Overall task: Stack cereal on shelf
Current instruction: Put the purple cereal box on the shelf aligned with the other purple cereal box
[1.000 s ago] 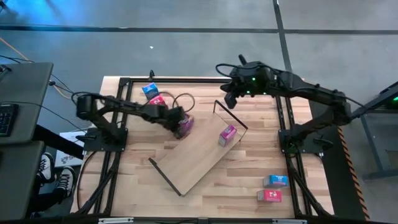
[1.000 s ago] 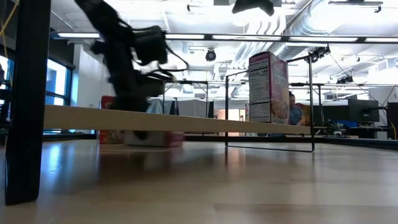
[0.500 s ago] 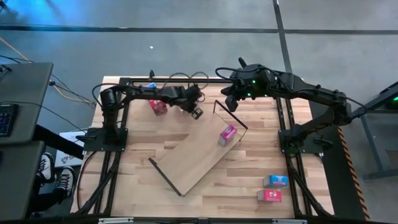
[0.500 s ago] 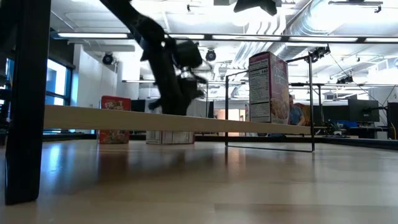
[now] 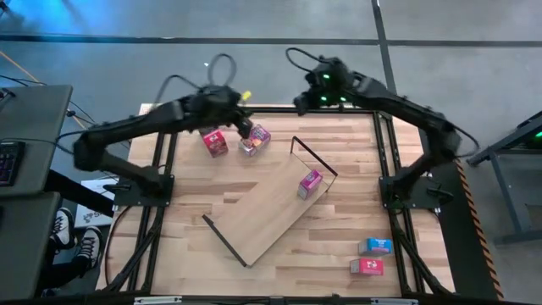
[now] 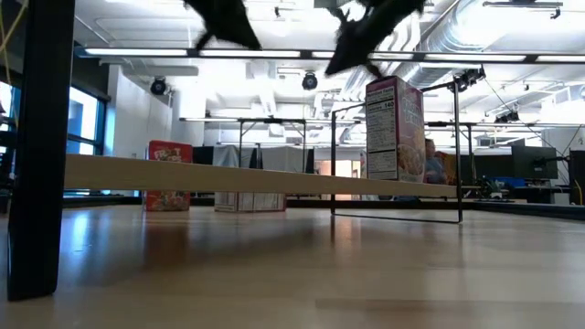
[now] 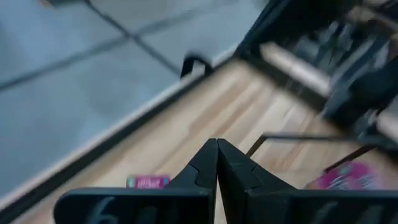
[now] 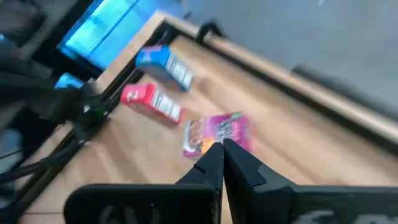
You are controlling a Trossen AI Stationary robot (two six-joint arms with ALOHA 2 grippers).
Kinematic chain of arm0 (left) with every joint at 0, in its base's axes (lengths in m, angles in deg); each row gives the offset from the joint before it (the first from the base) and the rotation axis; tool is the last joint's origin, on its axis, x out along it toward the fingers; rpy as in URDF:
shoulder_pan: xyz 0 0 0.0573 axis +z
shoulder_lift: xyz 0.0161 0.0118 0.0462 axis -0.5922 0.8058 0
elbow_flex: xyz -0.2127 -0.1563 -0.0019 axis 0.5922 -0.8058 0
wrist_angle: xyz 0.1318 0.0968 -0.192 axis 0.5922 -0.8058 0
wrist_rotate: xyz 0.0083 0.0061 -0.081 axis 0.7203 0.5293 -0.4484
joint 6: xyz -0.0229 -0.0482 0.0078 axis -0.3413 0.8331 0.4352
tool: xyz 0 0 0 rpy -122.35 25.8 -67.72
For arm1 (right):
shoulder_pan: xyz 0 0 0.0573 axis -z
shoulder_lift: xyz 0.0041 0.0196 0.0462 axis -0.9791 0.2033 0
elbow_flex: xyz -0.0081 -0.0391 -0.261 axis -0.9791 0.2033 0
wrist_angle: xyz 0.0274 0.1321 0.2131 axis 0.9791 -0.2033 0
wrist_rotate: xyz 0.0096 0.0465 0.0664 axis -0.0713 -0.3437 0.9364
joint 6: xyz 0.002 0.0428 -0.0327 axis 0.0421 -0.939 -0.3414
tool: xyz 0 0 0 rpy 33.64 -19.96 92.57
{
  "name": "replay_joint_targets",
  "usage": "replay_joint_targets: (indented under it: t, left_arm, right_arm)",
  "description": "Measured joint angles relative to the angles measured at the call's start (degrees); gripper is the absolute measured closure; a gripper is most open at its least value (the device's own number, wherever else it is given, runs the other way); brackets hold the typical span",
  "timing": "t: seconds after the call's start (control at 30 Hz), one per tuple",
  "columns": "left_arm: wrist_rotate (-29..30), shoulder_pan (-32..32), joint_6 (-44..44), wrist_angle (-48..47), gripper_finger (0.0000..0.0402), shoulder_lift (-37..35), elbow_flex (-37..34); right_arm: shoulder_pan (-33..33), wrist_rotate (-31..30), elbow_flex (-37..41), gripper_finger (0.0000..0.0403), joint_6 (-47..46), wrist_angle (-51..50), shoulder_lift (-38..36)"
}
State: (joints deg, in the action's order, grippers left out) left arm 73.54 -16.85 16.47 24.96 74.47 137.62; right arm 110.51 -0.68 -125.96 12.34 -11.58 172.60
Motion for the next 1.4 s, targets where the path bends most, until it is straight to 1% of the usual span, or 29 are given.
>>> replay_joint_targets:
  t: [0.07,0.17,0.27,0.43,0.53,0.67,0.8,1.03,1.1,1.2,1.23,1.3,1.4]
  left_arm:
    - [3.13,-1.97,1.17,-0.09,0.0401,-3.8,0.0]
    - [6.78,-4.86,3.0,-0.34,0.0401,-8.12,0.0]
    - [9.73,-7.39,4.7,-0.5,0.0401,-10.94,0.0]
    - [13.71,-10.23,6.0,-0.47,0.0401,-12.58,0.0]
    - [13.89,-11.21,6.11,-0.57,0.0401,-12.28,0.0]
    - [14.09,-12.31,6.8,-0.54,0.0401,-10.82,-0.02]
    - [14.73,-13.1,7.86,-0.53,0.0401,-9.73,-0.02]
    - [15.68,-13.33,8.92,-0.36,0.0401,-8.94,-0.09]
    - [16.33,-13.3,9.28,-0.54,0.0401,-8.76,-0.09]
    - [16.64,-13.3,9.39,-0.38,0.0401,-8.83,-0.09]
    - [16.64,-13.3,9.39,-0.34,0.0401,-8.84,-0.09]
    - [16.58,-13.3,9.39,-0.45,0.0401,-8.82,-0.09]
    - [16.38,-13.3,9.38,-0.47,0.0401,-8.82,-0.09]
  right_arm:
    - [0.96,4.88,0.02,0.0403,-1.39,3.6,4.48]
    - [1.21,8.88,0.02,0.0403,-2.62,9.07,10.43]
    - [0.68,11.8,0.02,0.0403,-3.9,12.25,15.79]
    - [-0.25,13.96,0.04,0.0403,-3.7,14.21,22.15]
    - [-1.12,13.73,0.04,0.0403,-3.95,15.44,25.14]
    - [-2.39,13.63,0.04,0.0403,-6.77,18.57,28.13]
    - [-3.34,10.94,0.04,0.0403,-10.12,20.03,29.81]
    - [-5.7,0.98,0.04,0.0403,-17.57,21.85,30.86]
    - [-6.5,0.23,0.04,0.0403,-19.79,22.57,31.72]
    - [-7.54,-0.83,0.06,0.0403,-23.18,26.7,33.39]
    - [-7.94,-2.26,0.05,0.0403,-24.31,28.32,33.71]
    - [-8.44,-5.1,0.04,0.0403,-24.84,27.72,33.73]
    - [-8.77,-7.32,0.04,0.0403,-23.64,27.23,33.76]
